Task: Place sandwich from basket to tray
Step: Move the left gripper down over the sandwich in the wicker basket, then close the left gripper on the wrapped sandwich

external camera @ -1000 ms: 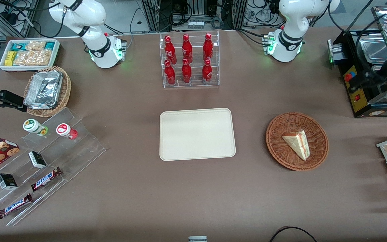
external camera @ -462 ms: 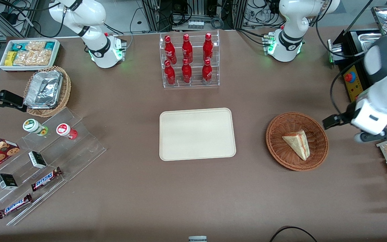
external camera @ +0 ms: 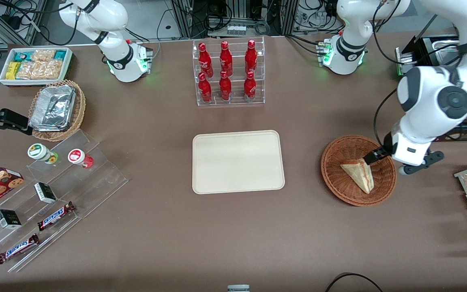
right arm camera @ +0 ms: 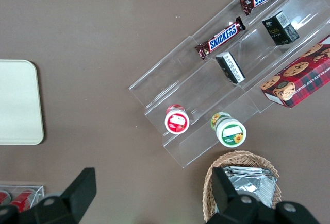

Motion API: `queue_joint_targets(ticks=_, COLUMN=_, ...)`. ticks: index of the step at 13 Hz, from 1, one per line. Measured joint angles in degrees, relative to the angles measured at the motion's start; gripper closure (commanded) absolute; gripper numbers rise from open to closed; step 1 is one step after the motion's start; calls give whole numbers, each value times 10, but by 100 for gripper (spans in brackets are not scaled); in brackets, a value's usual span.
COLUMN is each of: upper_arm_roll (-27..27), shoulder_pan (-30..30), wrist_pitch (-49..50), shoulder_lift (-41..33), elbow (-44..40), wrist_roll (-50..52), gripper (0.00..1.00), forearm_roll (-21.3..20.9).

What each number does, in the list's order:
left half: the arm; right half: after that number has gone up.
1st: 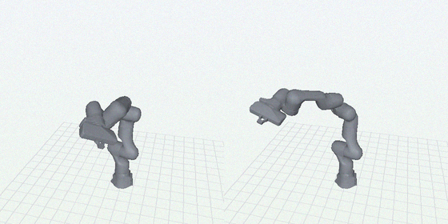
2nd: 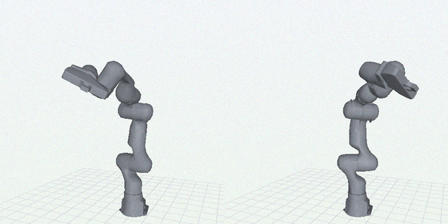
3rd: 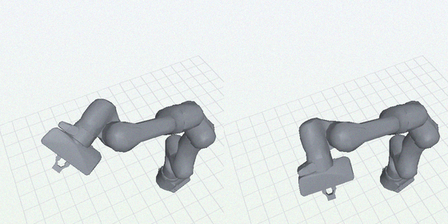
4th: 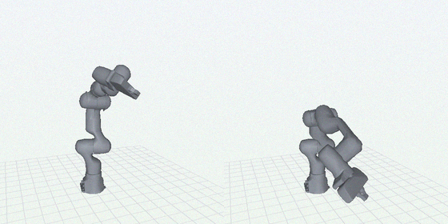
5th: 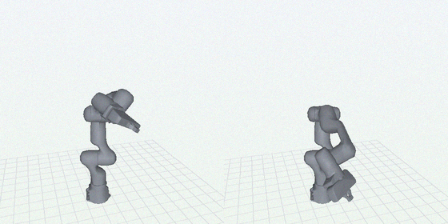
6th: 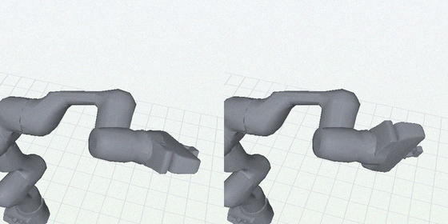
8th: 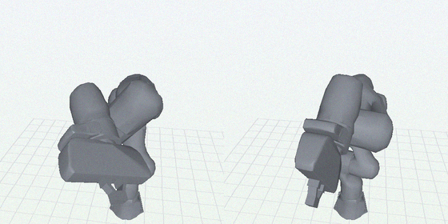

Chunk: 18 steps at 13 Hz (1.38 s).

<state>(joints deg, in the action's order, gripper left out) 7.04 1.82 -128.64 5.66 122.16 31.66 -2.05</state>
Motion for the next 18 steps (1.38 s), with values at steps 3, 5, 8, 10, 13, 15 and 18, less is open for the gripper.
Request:
queue_joint_targets(ticks=3, upper_arm_roll=0, shoulder_pan=0, wrist_pitch=-41, shoulder_lift=13, elbow=41, wrist_roll=21, gripper=0, forearm_roll=0)
queue_joint_targets(ticks=5, upper_arm_roll=0, shoulder_pan=0, wrist_pitch=-61, shoulder_lift=29, elbow=44, wrist_roll=41, gripper=0, forearm_roll=0)
queue_joint_targets(ticks=8, upper_arm_roll=0, shoulder_pan=0, wrist_pitch=-73, shoulder_lift=49, elbow=44, wrist_roll=49, gripper=0, forearm_roll=0)
queue_joint_targets(ticks=10, upper_arm_roll=-1, shoulder_pan=0, wrist_pitch=-83, shoulder_lift=60, elbow=44, wrist_roll=49, gripper=0, forearm_roll=0)
queue_joint_targets(ticks=13, upper_arm_roll=-1, shoulder_pan=0, wrist_pitch=-104, shoulder_lift=78, elbow=44, wrist_roll=50, gripper=0, forearm_roll=0)
queue_joint_targets(ticks=15, upper_arm_roll=-1, shoulder_pan=0, wrist_pitch=-117, shoulder_lift=90, elbow=44, wrist_roll=50, gripper=6, forearm_roll=0)
queue_joint_targets(ticks=18, upper_arm_roll=-1, shoulder_pan=0, wrist_pitch=-126, shoulder_lift=99, elbow=43, wrist_roll=51, gripper=76, forearm_roll=0)
